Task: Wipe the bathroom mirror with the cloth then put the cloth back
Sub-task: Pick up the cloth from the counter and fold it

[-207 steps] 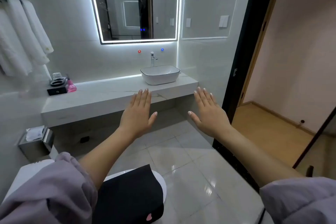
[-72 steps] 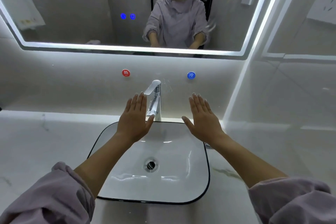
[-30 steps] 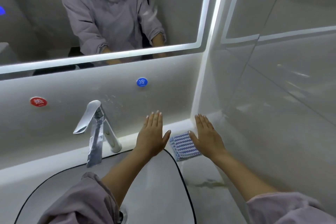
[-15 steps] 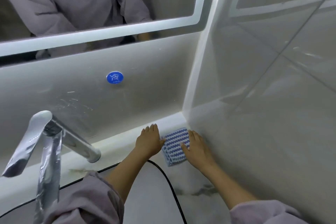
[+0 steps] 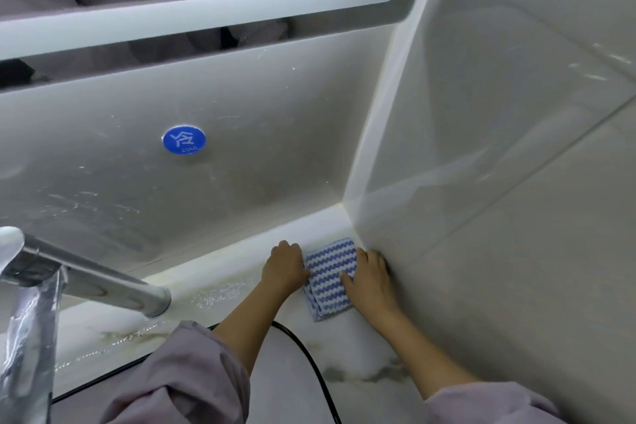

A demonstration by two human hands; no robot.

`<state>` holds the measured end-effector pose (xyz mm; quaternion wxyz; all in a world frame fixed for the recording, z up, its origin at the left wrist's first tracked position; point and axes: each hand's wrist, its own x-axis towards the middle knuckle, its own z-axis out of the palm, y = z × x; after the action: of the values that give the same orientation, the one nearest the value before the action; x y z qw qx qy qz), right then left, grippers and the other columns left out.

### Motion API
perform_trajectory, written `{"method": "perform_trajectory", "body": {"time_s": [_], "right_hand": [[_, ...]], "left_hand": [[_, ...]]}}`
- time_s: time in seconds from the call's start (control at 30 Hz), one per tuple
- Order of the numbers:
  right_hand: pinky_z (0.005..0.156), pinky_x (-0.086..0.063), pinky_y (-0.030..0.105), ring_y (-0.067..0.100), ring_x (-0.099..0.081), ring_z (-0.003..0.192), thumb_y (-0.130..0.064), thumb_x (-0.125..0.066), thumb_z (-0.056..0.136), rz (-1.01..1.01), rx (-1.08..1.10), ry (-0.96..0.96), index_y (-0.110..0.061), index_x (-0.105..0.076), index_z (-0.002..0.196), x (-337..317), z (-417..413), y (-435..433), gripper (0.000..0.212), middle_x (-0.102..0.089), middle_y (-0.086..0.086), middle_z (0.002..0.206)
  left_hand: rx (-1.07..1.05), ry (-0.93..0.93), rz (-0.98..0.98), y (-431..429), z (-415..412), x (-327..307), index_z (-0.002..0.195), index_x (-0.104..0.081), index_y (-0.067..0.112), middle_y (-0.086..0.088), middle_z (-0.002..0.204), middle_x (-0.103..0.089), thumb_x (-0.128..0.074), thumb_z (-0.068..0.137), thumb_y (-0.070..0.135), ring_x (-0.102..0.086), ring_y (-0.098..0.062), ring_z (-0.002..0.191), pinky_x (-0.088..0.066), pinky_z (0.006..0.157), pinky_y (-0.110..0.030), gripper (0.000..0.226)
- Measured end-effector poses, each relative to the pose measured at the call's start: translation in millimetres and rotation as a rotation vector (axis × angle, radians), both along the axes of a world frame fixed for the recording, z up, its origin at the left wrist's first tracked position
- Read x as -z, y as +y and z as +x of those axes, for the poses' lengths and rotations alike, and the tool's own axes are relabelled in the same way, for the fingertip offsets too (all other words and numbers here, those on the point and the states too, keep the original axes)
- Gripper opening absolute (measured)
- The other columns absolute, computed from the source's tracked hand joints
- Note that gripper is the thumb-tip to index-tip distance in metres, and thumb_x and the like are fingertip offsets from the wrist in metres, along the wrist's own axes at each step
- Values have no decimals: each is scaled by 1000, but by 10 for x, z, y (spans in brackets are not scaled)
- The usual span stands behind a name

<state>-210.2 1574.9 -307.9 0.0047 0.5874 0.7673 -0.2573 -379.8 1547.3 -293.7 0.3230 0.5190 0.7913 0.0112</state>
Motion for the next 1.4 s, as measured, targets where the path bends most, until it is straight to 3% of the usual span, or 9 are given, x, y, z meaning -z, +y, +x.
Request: {"method": "perform_trajectory", "body": {"time_s": [0.17,0.33,0.47,0.57,0.7,0.83,0.97,1.13,1.4], "right_hand": [[94,-39,29,23,-44,116,-35,-62,91,-28,66,22,-9,-45,124,-11,-40,-2,46,-46,9,124],[94,-44,33,27,-50,116,-32,-68,86,-93,173,33,-5,-50,118,-26,-92,32,45,-51,12,124],[81,-45,29,29,-53,108,-32,-68,86,-159,185,52,-6,-57,111,-14,-102,68,38,-53,13,117],[66,-46,27,25,-57,88,-26,-66,85,-137,189,162,-11,-56,83,-36,-113,79,19,-55,10,97],[43,-34,11,5,-53,65,-31,-65,88,-201,212,336,-26,-45,75,-195,-132,94,25,-52,-13,74],[52,-40,11,0,-58,73,-32,-66,89,-278,232,523,-20,-56,99,-450,-140,92,19,-62,-9,88],[60,-51,19,9,-66,80,-29,-67,90,-346,257,716,-19,-61,106,-784,-142,49,21,-68,-2,98],[73,-58,30,20,-71,87,-23,-69,88,-488,241,921,-17,-67,95,-1177,-170,-108,10,-73,6,101],[84,-58,42,30,-69,97,-22,-69,87,-604,202,1105,-9,-60,117,-1707,-177,-512,34,-70,12,111]], "left_hand": [[-24,-74,-53,10,-4,68,105,-51,5,-12,105,-56,-71,79,24,-56,-26,97,-47,78,-33,38],[-14,-135,-113,22,13,99,61,-33,17,1,63,-37,-71,79,25,-36,-10,56,-28,50,-22,43],[-9,-153,-84,21,23,81,59,-32,18,1,61,-36,-69,80,24,-33,-8,54,-26,48,-21,43],[-56,-214,-57,-13,6,24,63,-35,19,2,65,-39,-66,81,24,-35,-7,56,-27,50,-21,36],[-191,-333,33,-86,-64,-143,89,-51,10,-7,90,-55,-62,85,24,-53,-20,82,-44,72,-31,18],[-366,-536,162,-202,-155,-427,103,-59,1,-17,107,-64,-64,84,19,-62,-31,100,-52,90,-47,27],[-541,-739,245,-334,-241,-772,110,-60,7,-13,111,-65,-68,85,19,-63,-28,102,-52,94,-45,29],[-555,-892,381,-605,-239,-1231,111,-64,6,-13,110,-69,-66,87,16,-65,-28,104,-54,88,-41,26],[-582,-1068,523,-1076,-174,-1743,102,-66,5,-9,97,-71,-64,87,10,-68,-21,85,-58,76,-31,16]]}}
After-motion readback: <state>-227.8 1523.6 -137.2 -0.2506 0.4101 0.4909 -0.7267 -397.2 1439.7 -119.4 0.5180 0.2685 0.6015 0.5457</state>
